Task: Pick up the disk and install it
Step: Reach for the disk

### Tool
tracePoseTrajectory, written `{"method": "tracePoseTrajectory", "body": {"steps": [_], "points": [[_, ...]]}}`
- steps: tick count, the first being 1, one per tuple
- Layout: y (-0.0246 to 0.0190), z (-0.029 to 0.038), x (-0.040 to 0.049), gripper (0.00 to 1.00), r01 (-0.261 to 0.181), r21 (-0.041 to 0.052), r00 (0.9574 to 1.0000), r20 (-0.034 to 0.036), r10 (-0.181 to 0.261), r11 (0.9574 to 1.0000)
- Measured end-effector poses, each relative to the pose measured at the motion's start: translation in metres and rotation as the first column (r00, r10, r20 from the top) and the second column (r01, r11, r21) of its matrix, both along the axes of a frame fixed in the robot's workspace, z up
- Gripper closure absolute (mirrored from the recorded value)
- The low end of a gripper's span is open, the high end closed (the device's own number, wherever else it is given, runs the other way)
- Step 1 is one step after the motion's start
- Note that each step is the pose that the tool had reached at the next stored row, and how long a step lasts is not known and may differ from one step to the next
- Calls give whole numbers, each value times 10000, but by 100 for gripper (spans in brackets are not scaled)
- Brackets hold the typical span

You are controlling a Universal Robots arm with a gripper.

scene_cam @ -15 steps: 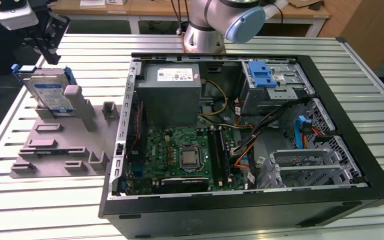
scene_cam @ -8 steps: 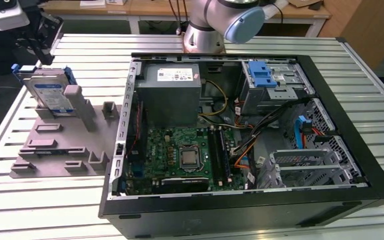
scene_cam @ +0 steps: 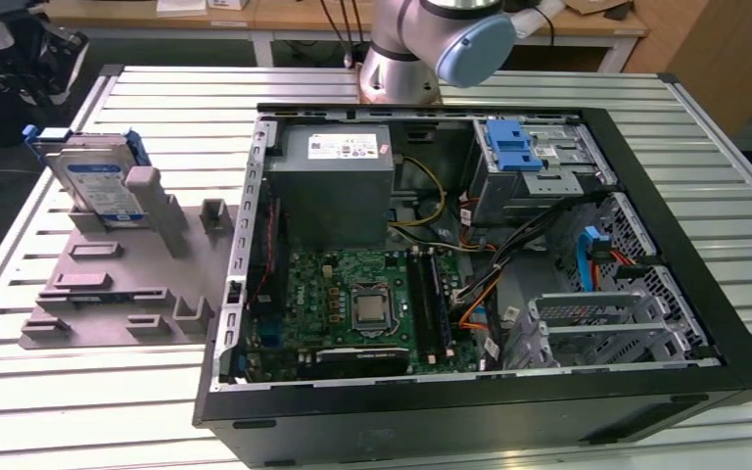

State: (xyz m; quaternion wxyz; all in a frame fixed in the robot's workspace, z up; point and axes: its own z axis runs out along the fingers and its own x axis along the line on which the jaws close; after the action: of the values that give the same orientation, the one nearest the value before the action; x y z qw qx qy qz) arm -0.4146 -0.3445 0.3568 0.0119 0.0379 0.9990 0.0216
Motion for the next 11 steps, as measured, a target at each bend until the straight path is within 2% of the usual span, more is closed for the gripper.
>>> {"method": "tracePoseTrajectory", "body": {"steps": [3,6,11], "points": [[43,-9,-89,89,-2,0,10000,-1,2,10000],[58,-17,-162,89,-1,0,10000,0,1,10000],[58,-17,-180,89,-1,0,10000,-1,1,10000]]}}
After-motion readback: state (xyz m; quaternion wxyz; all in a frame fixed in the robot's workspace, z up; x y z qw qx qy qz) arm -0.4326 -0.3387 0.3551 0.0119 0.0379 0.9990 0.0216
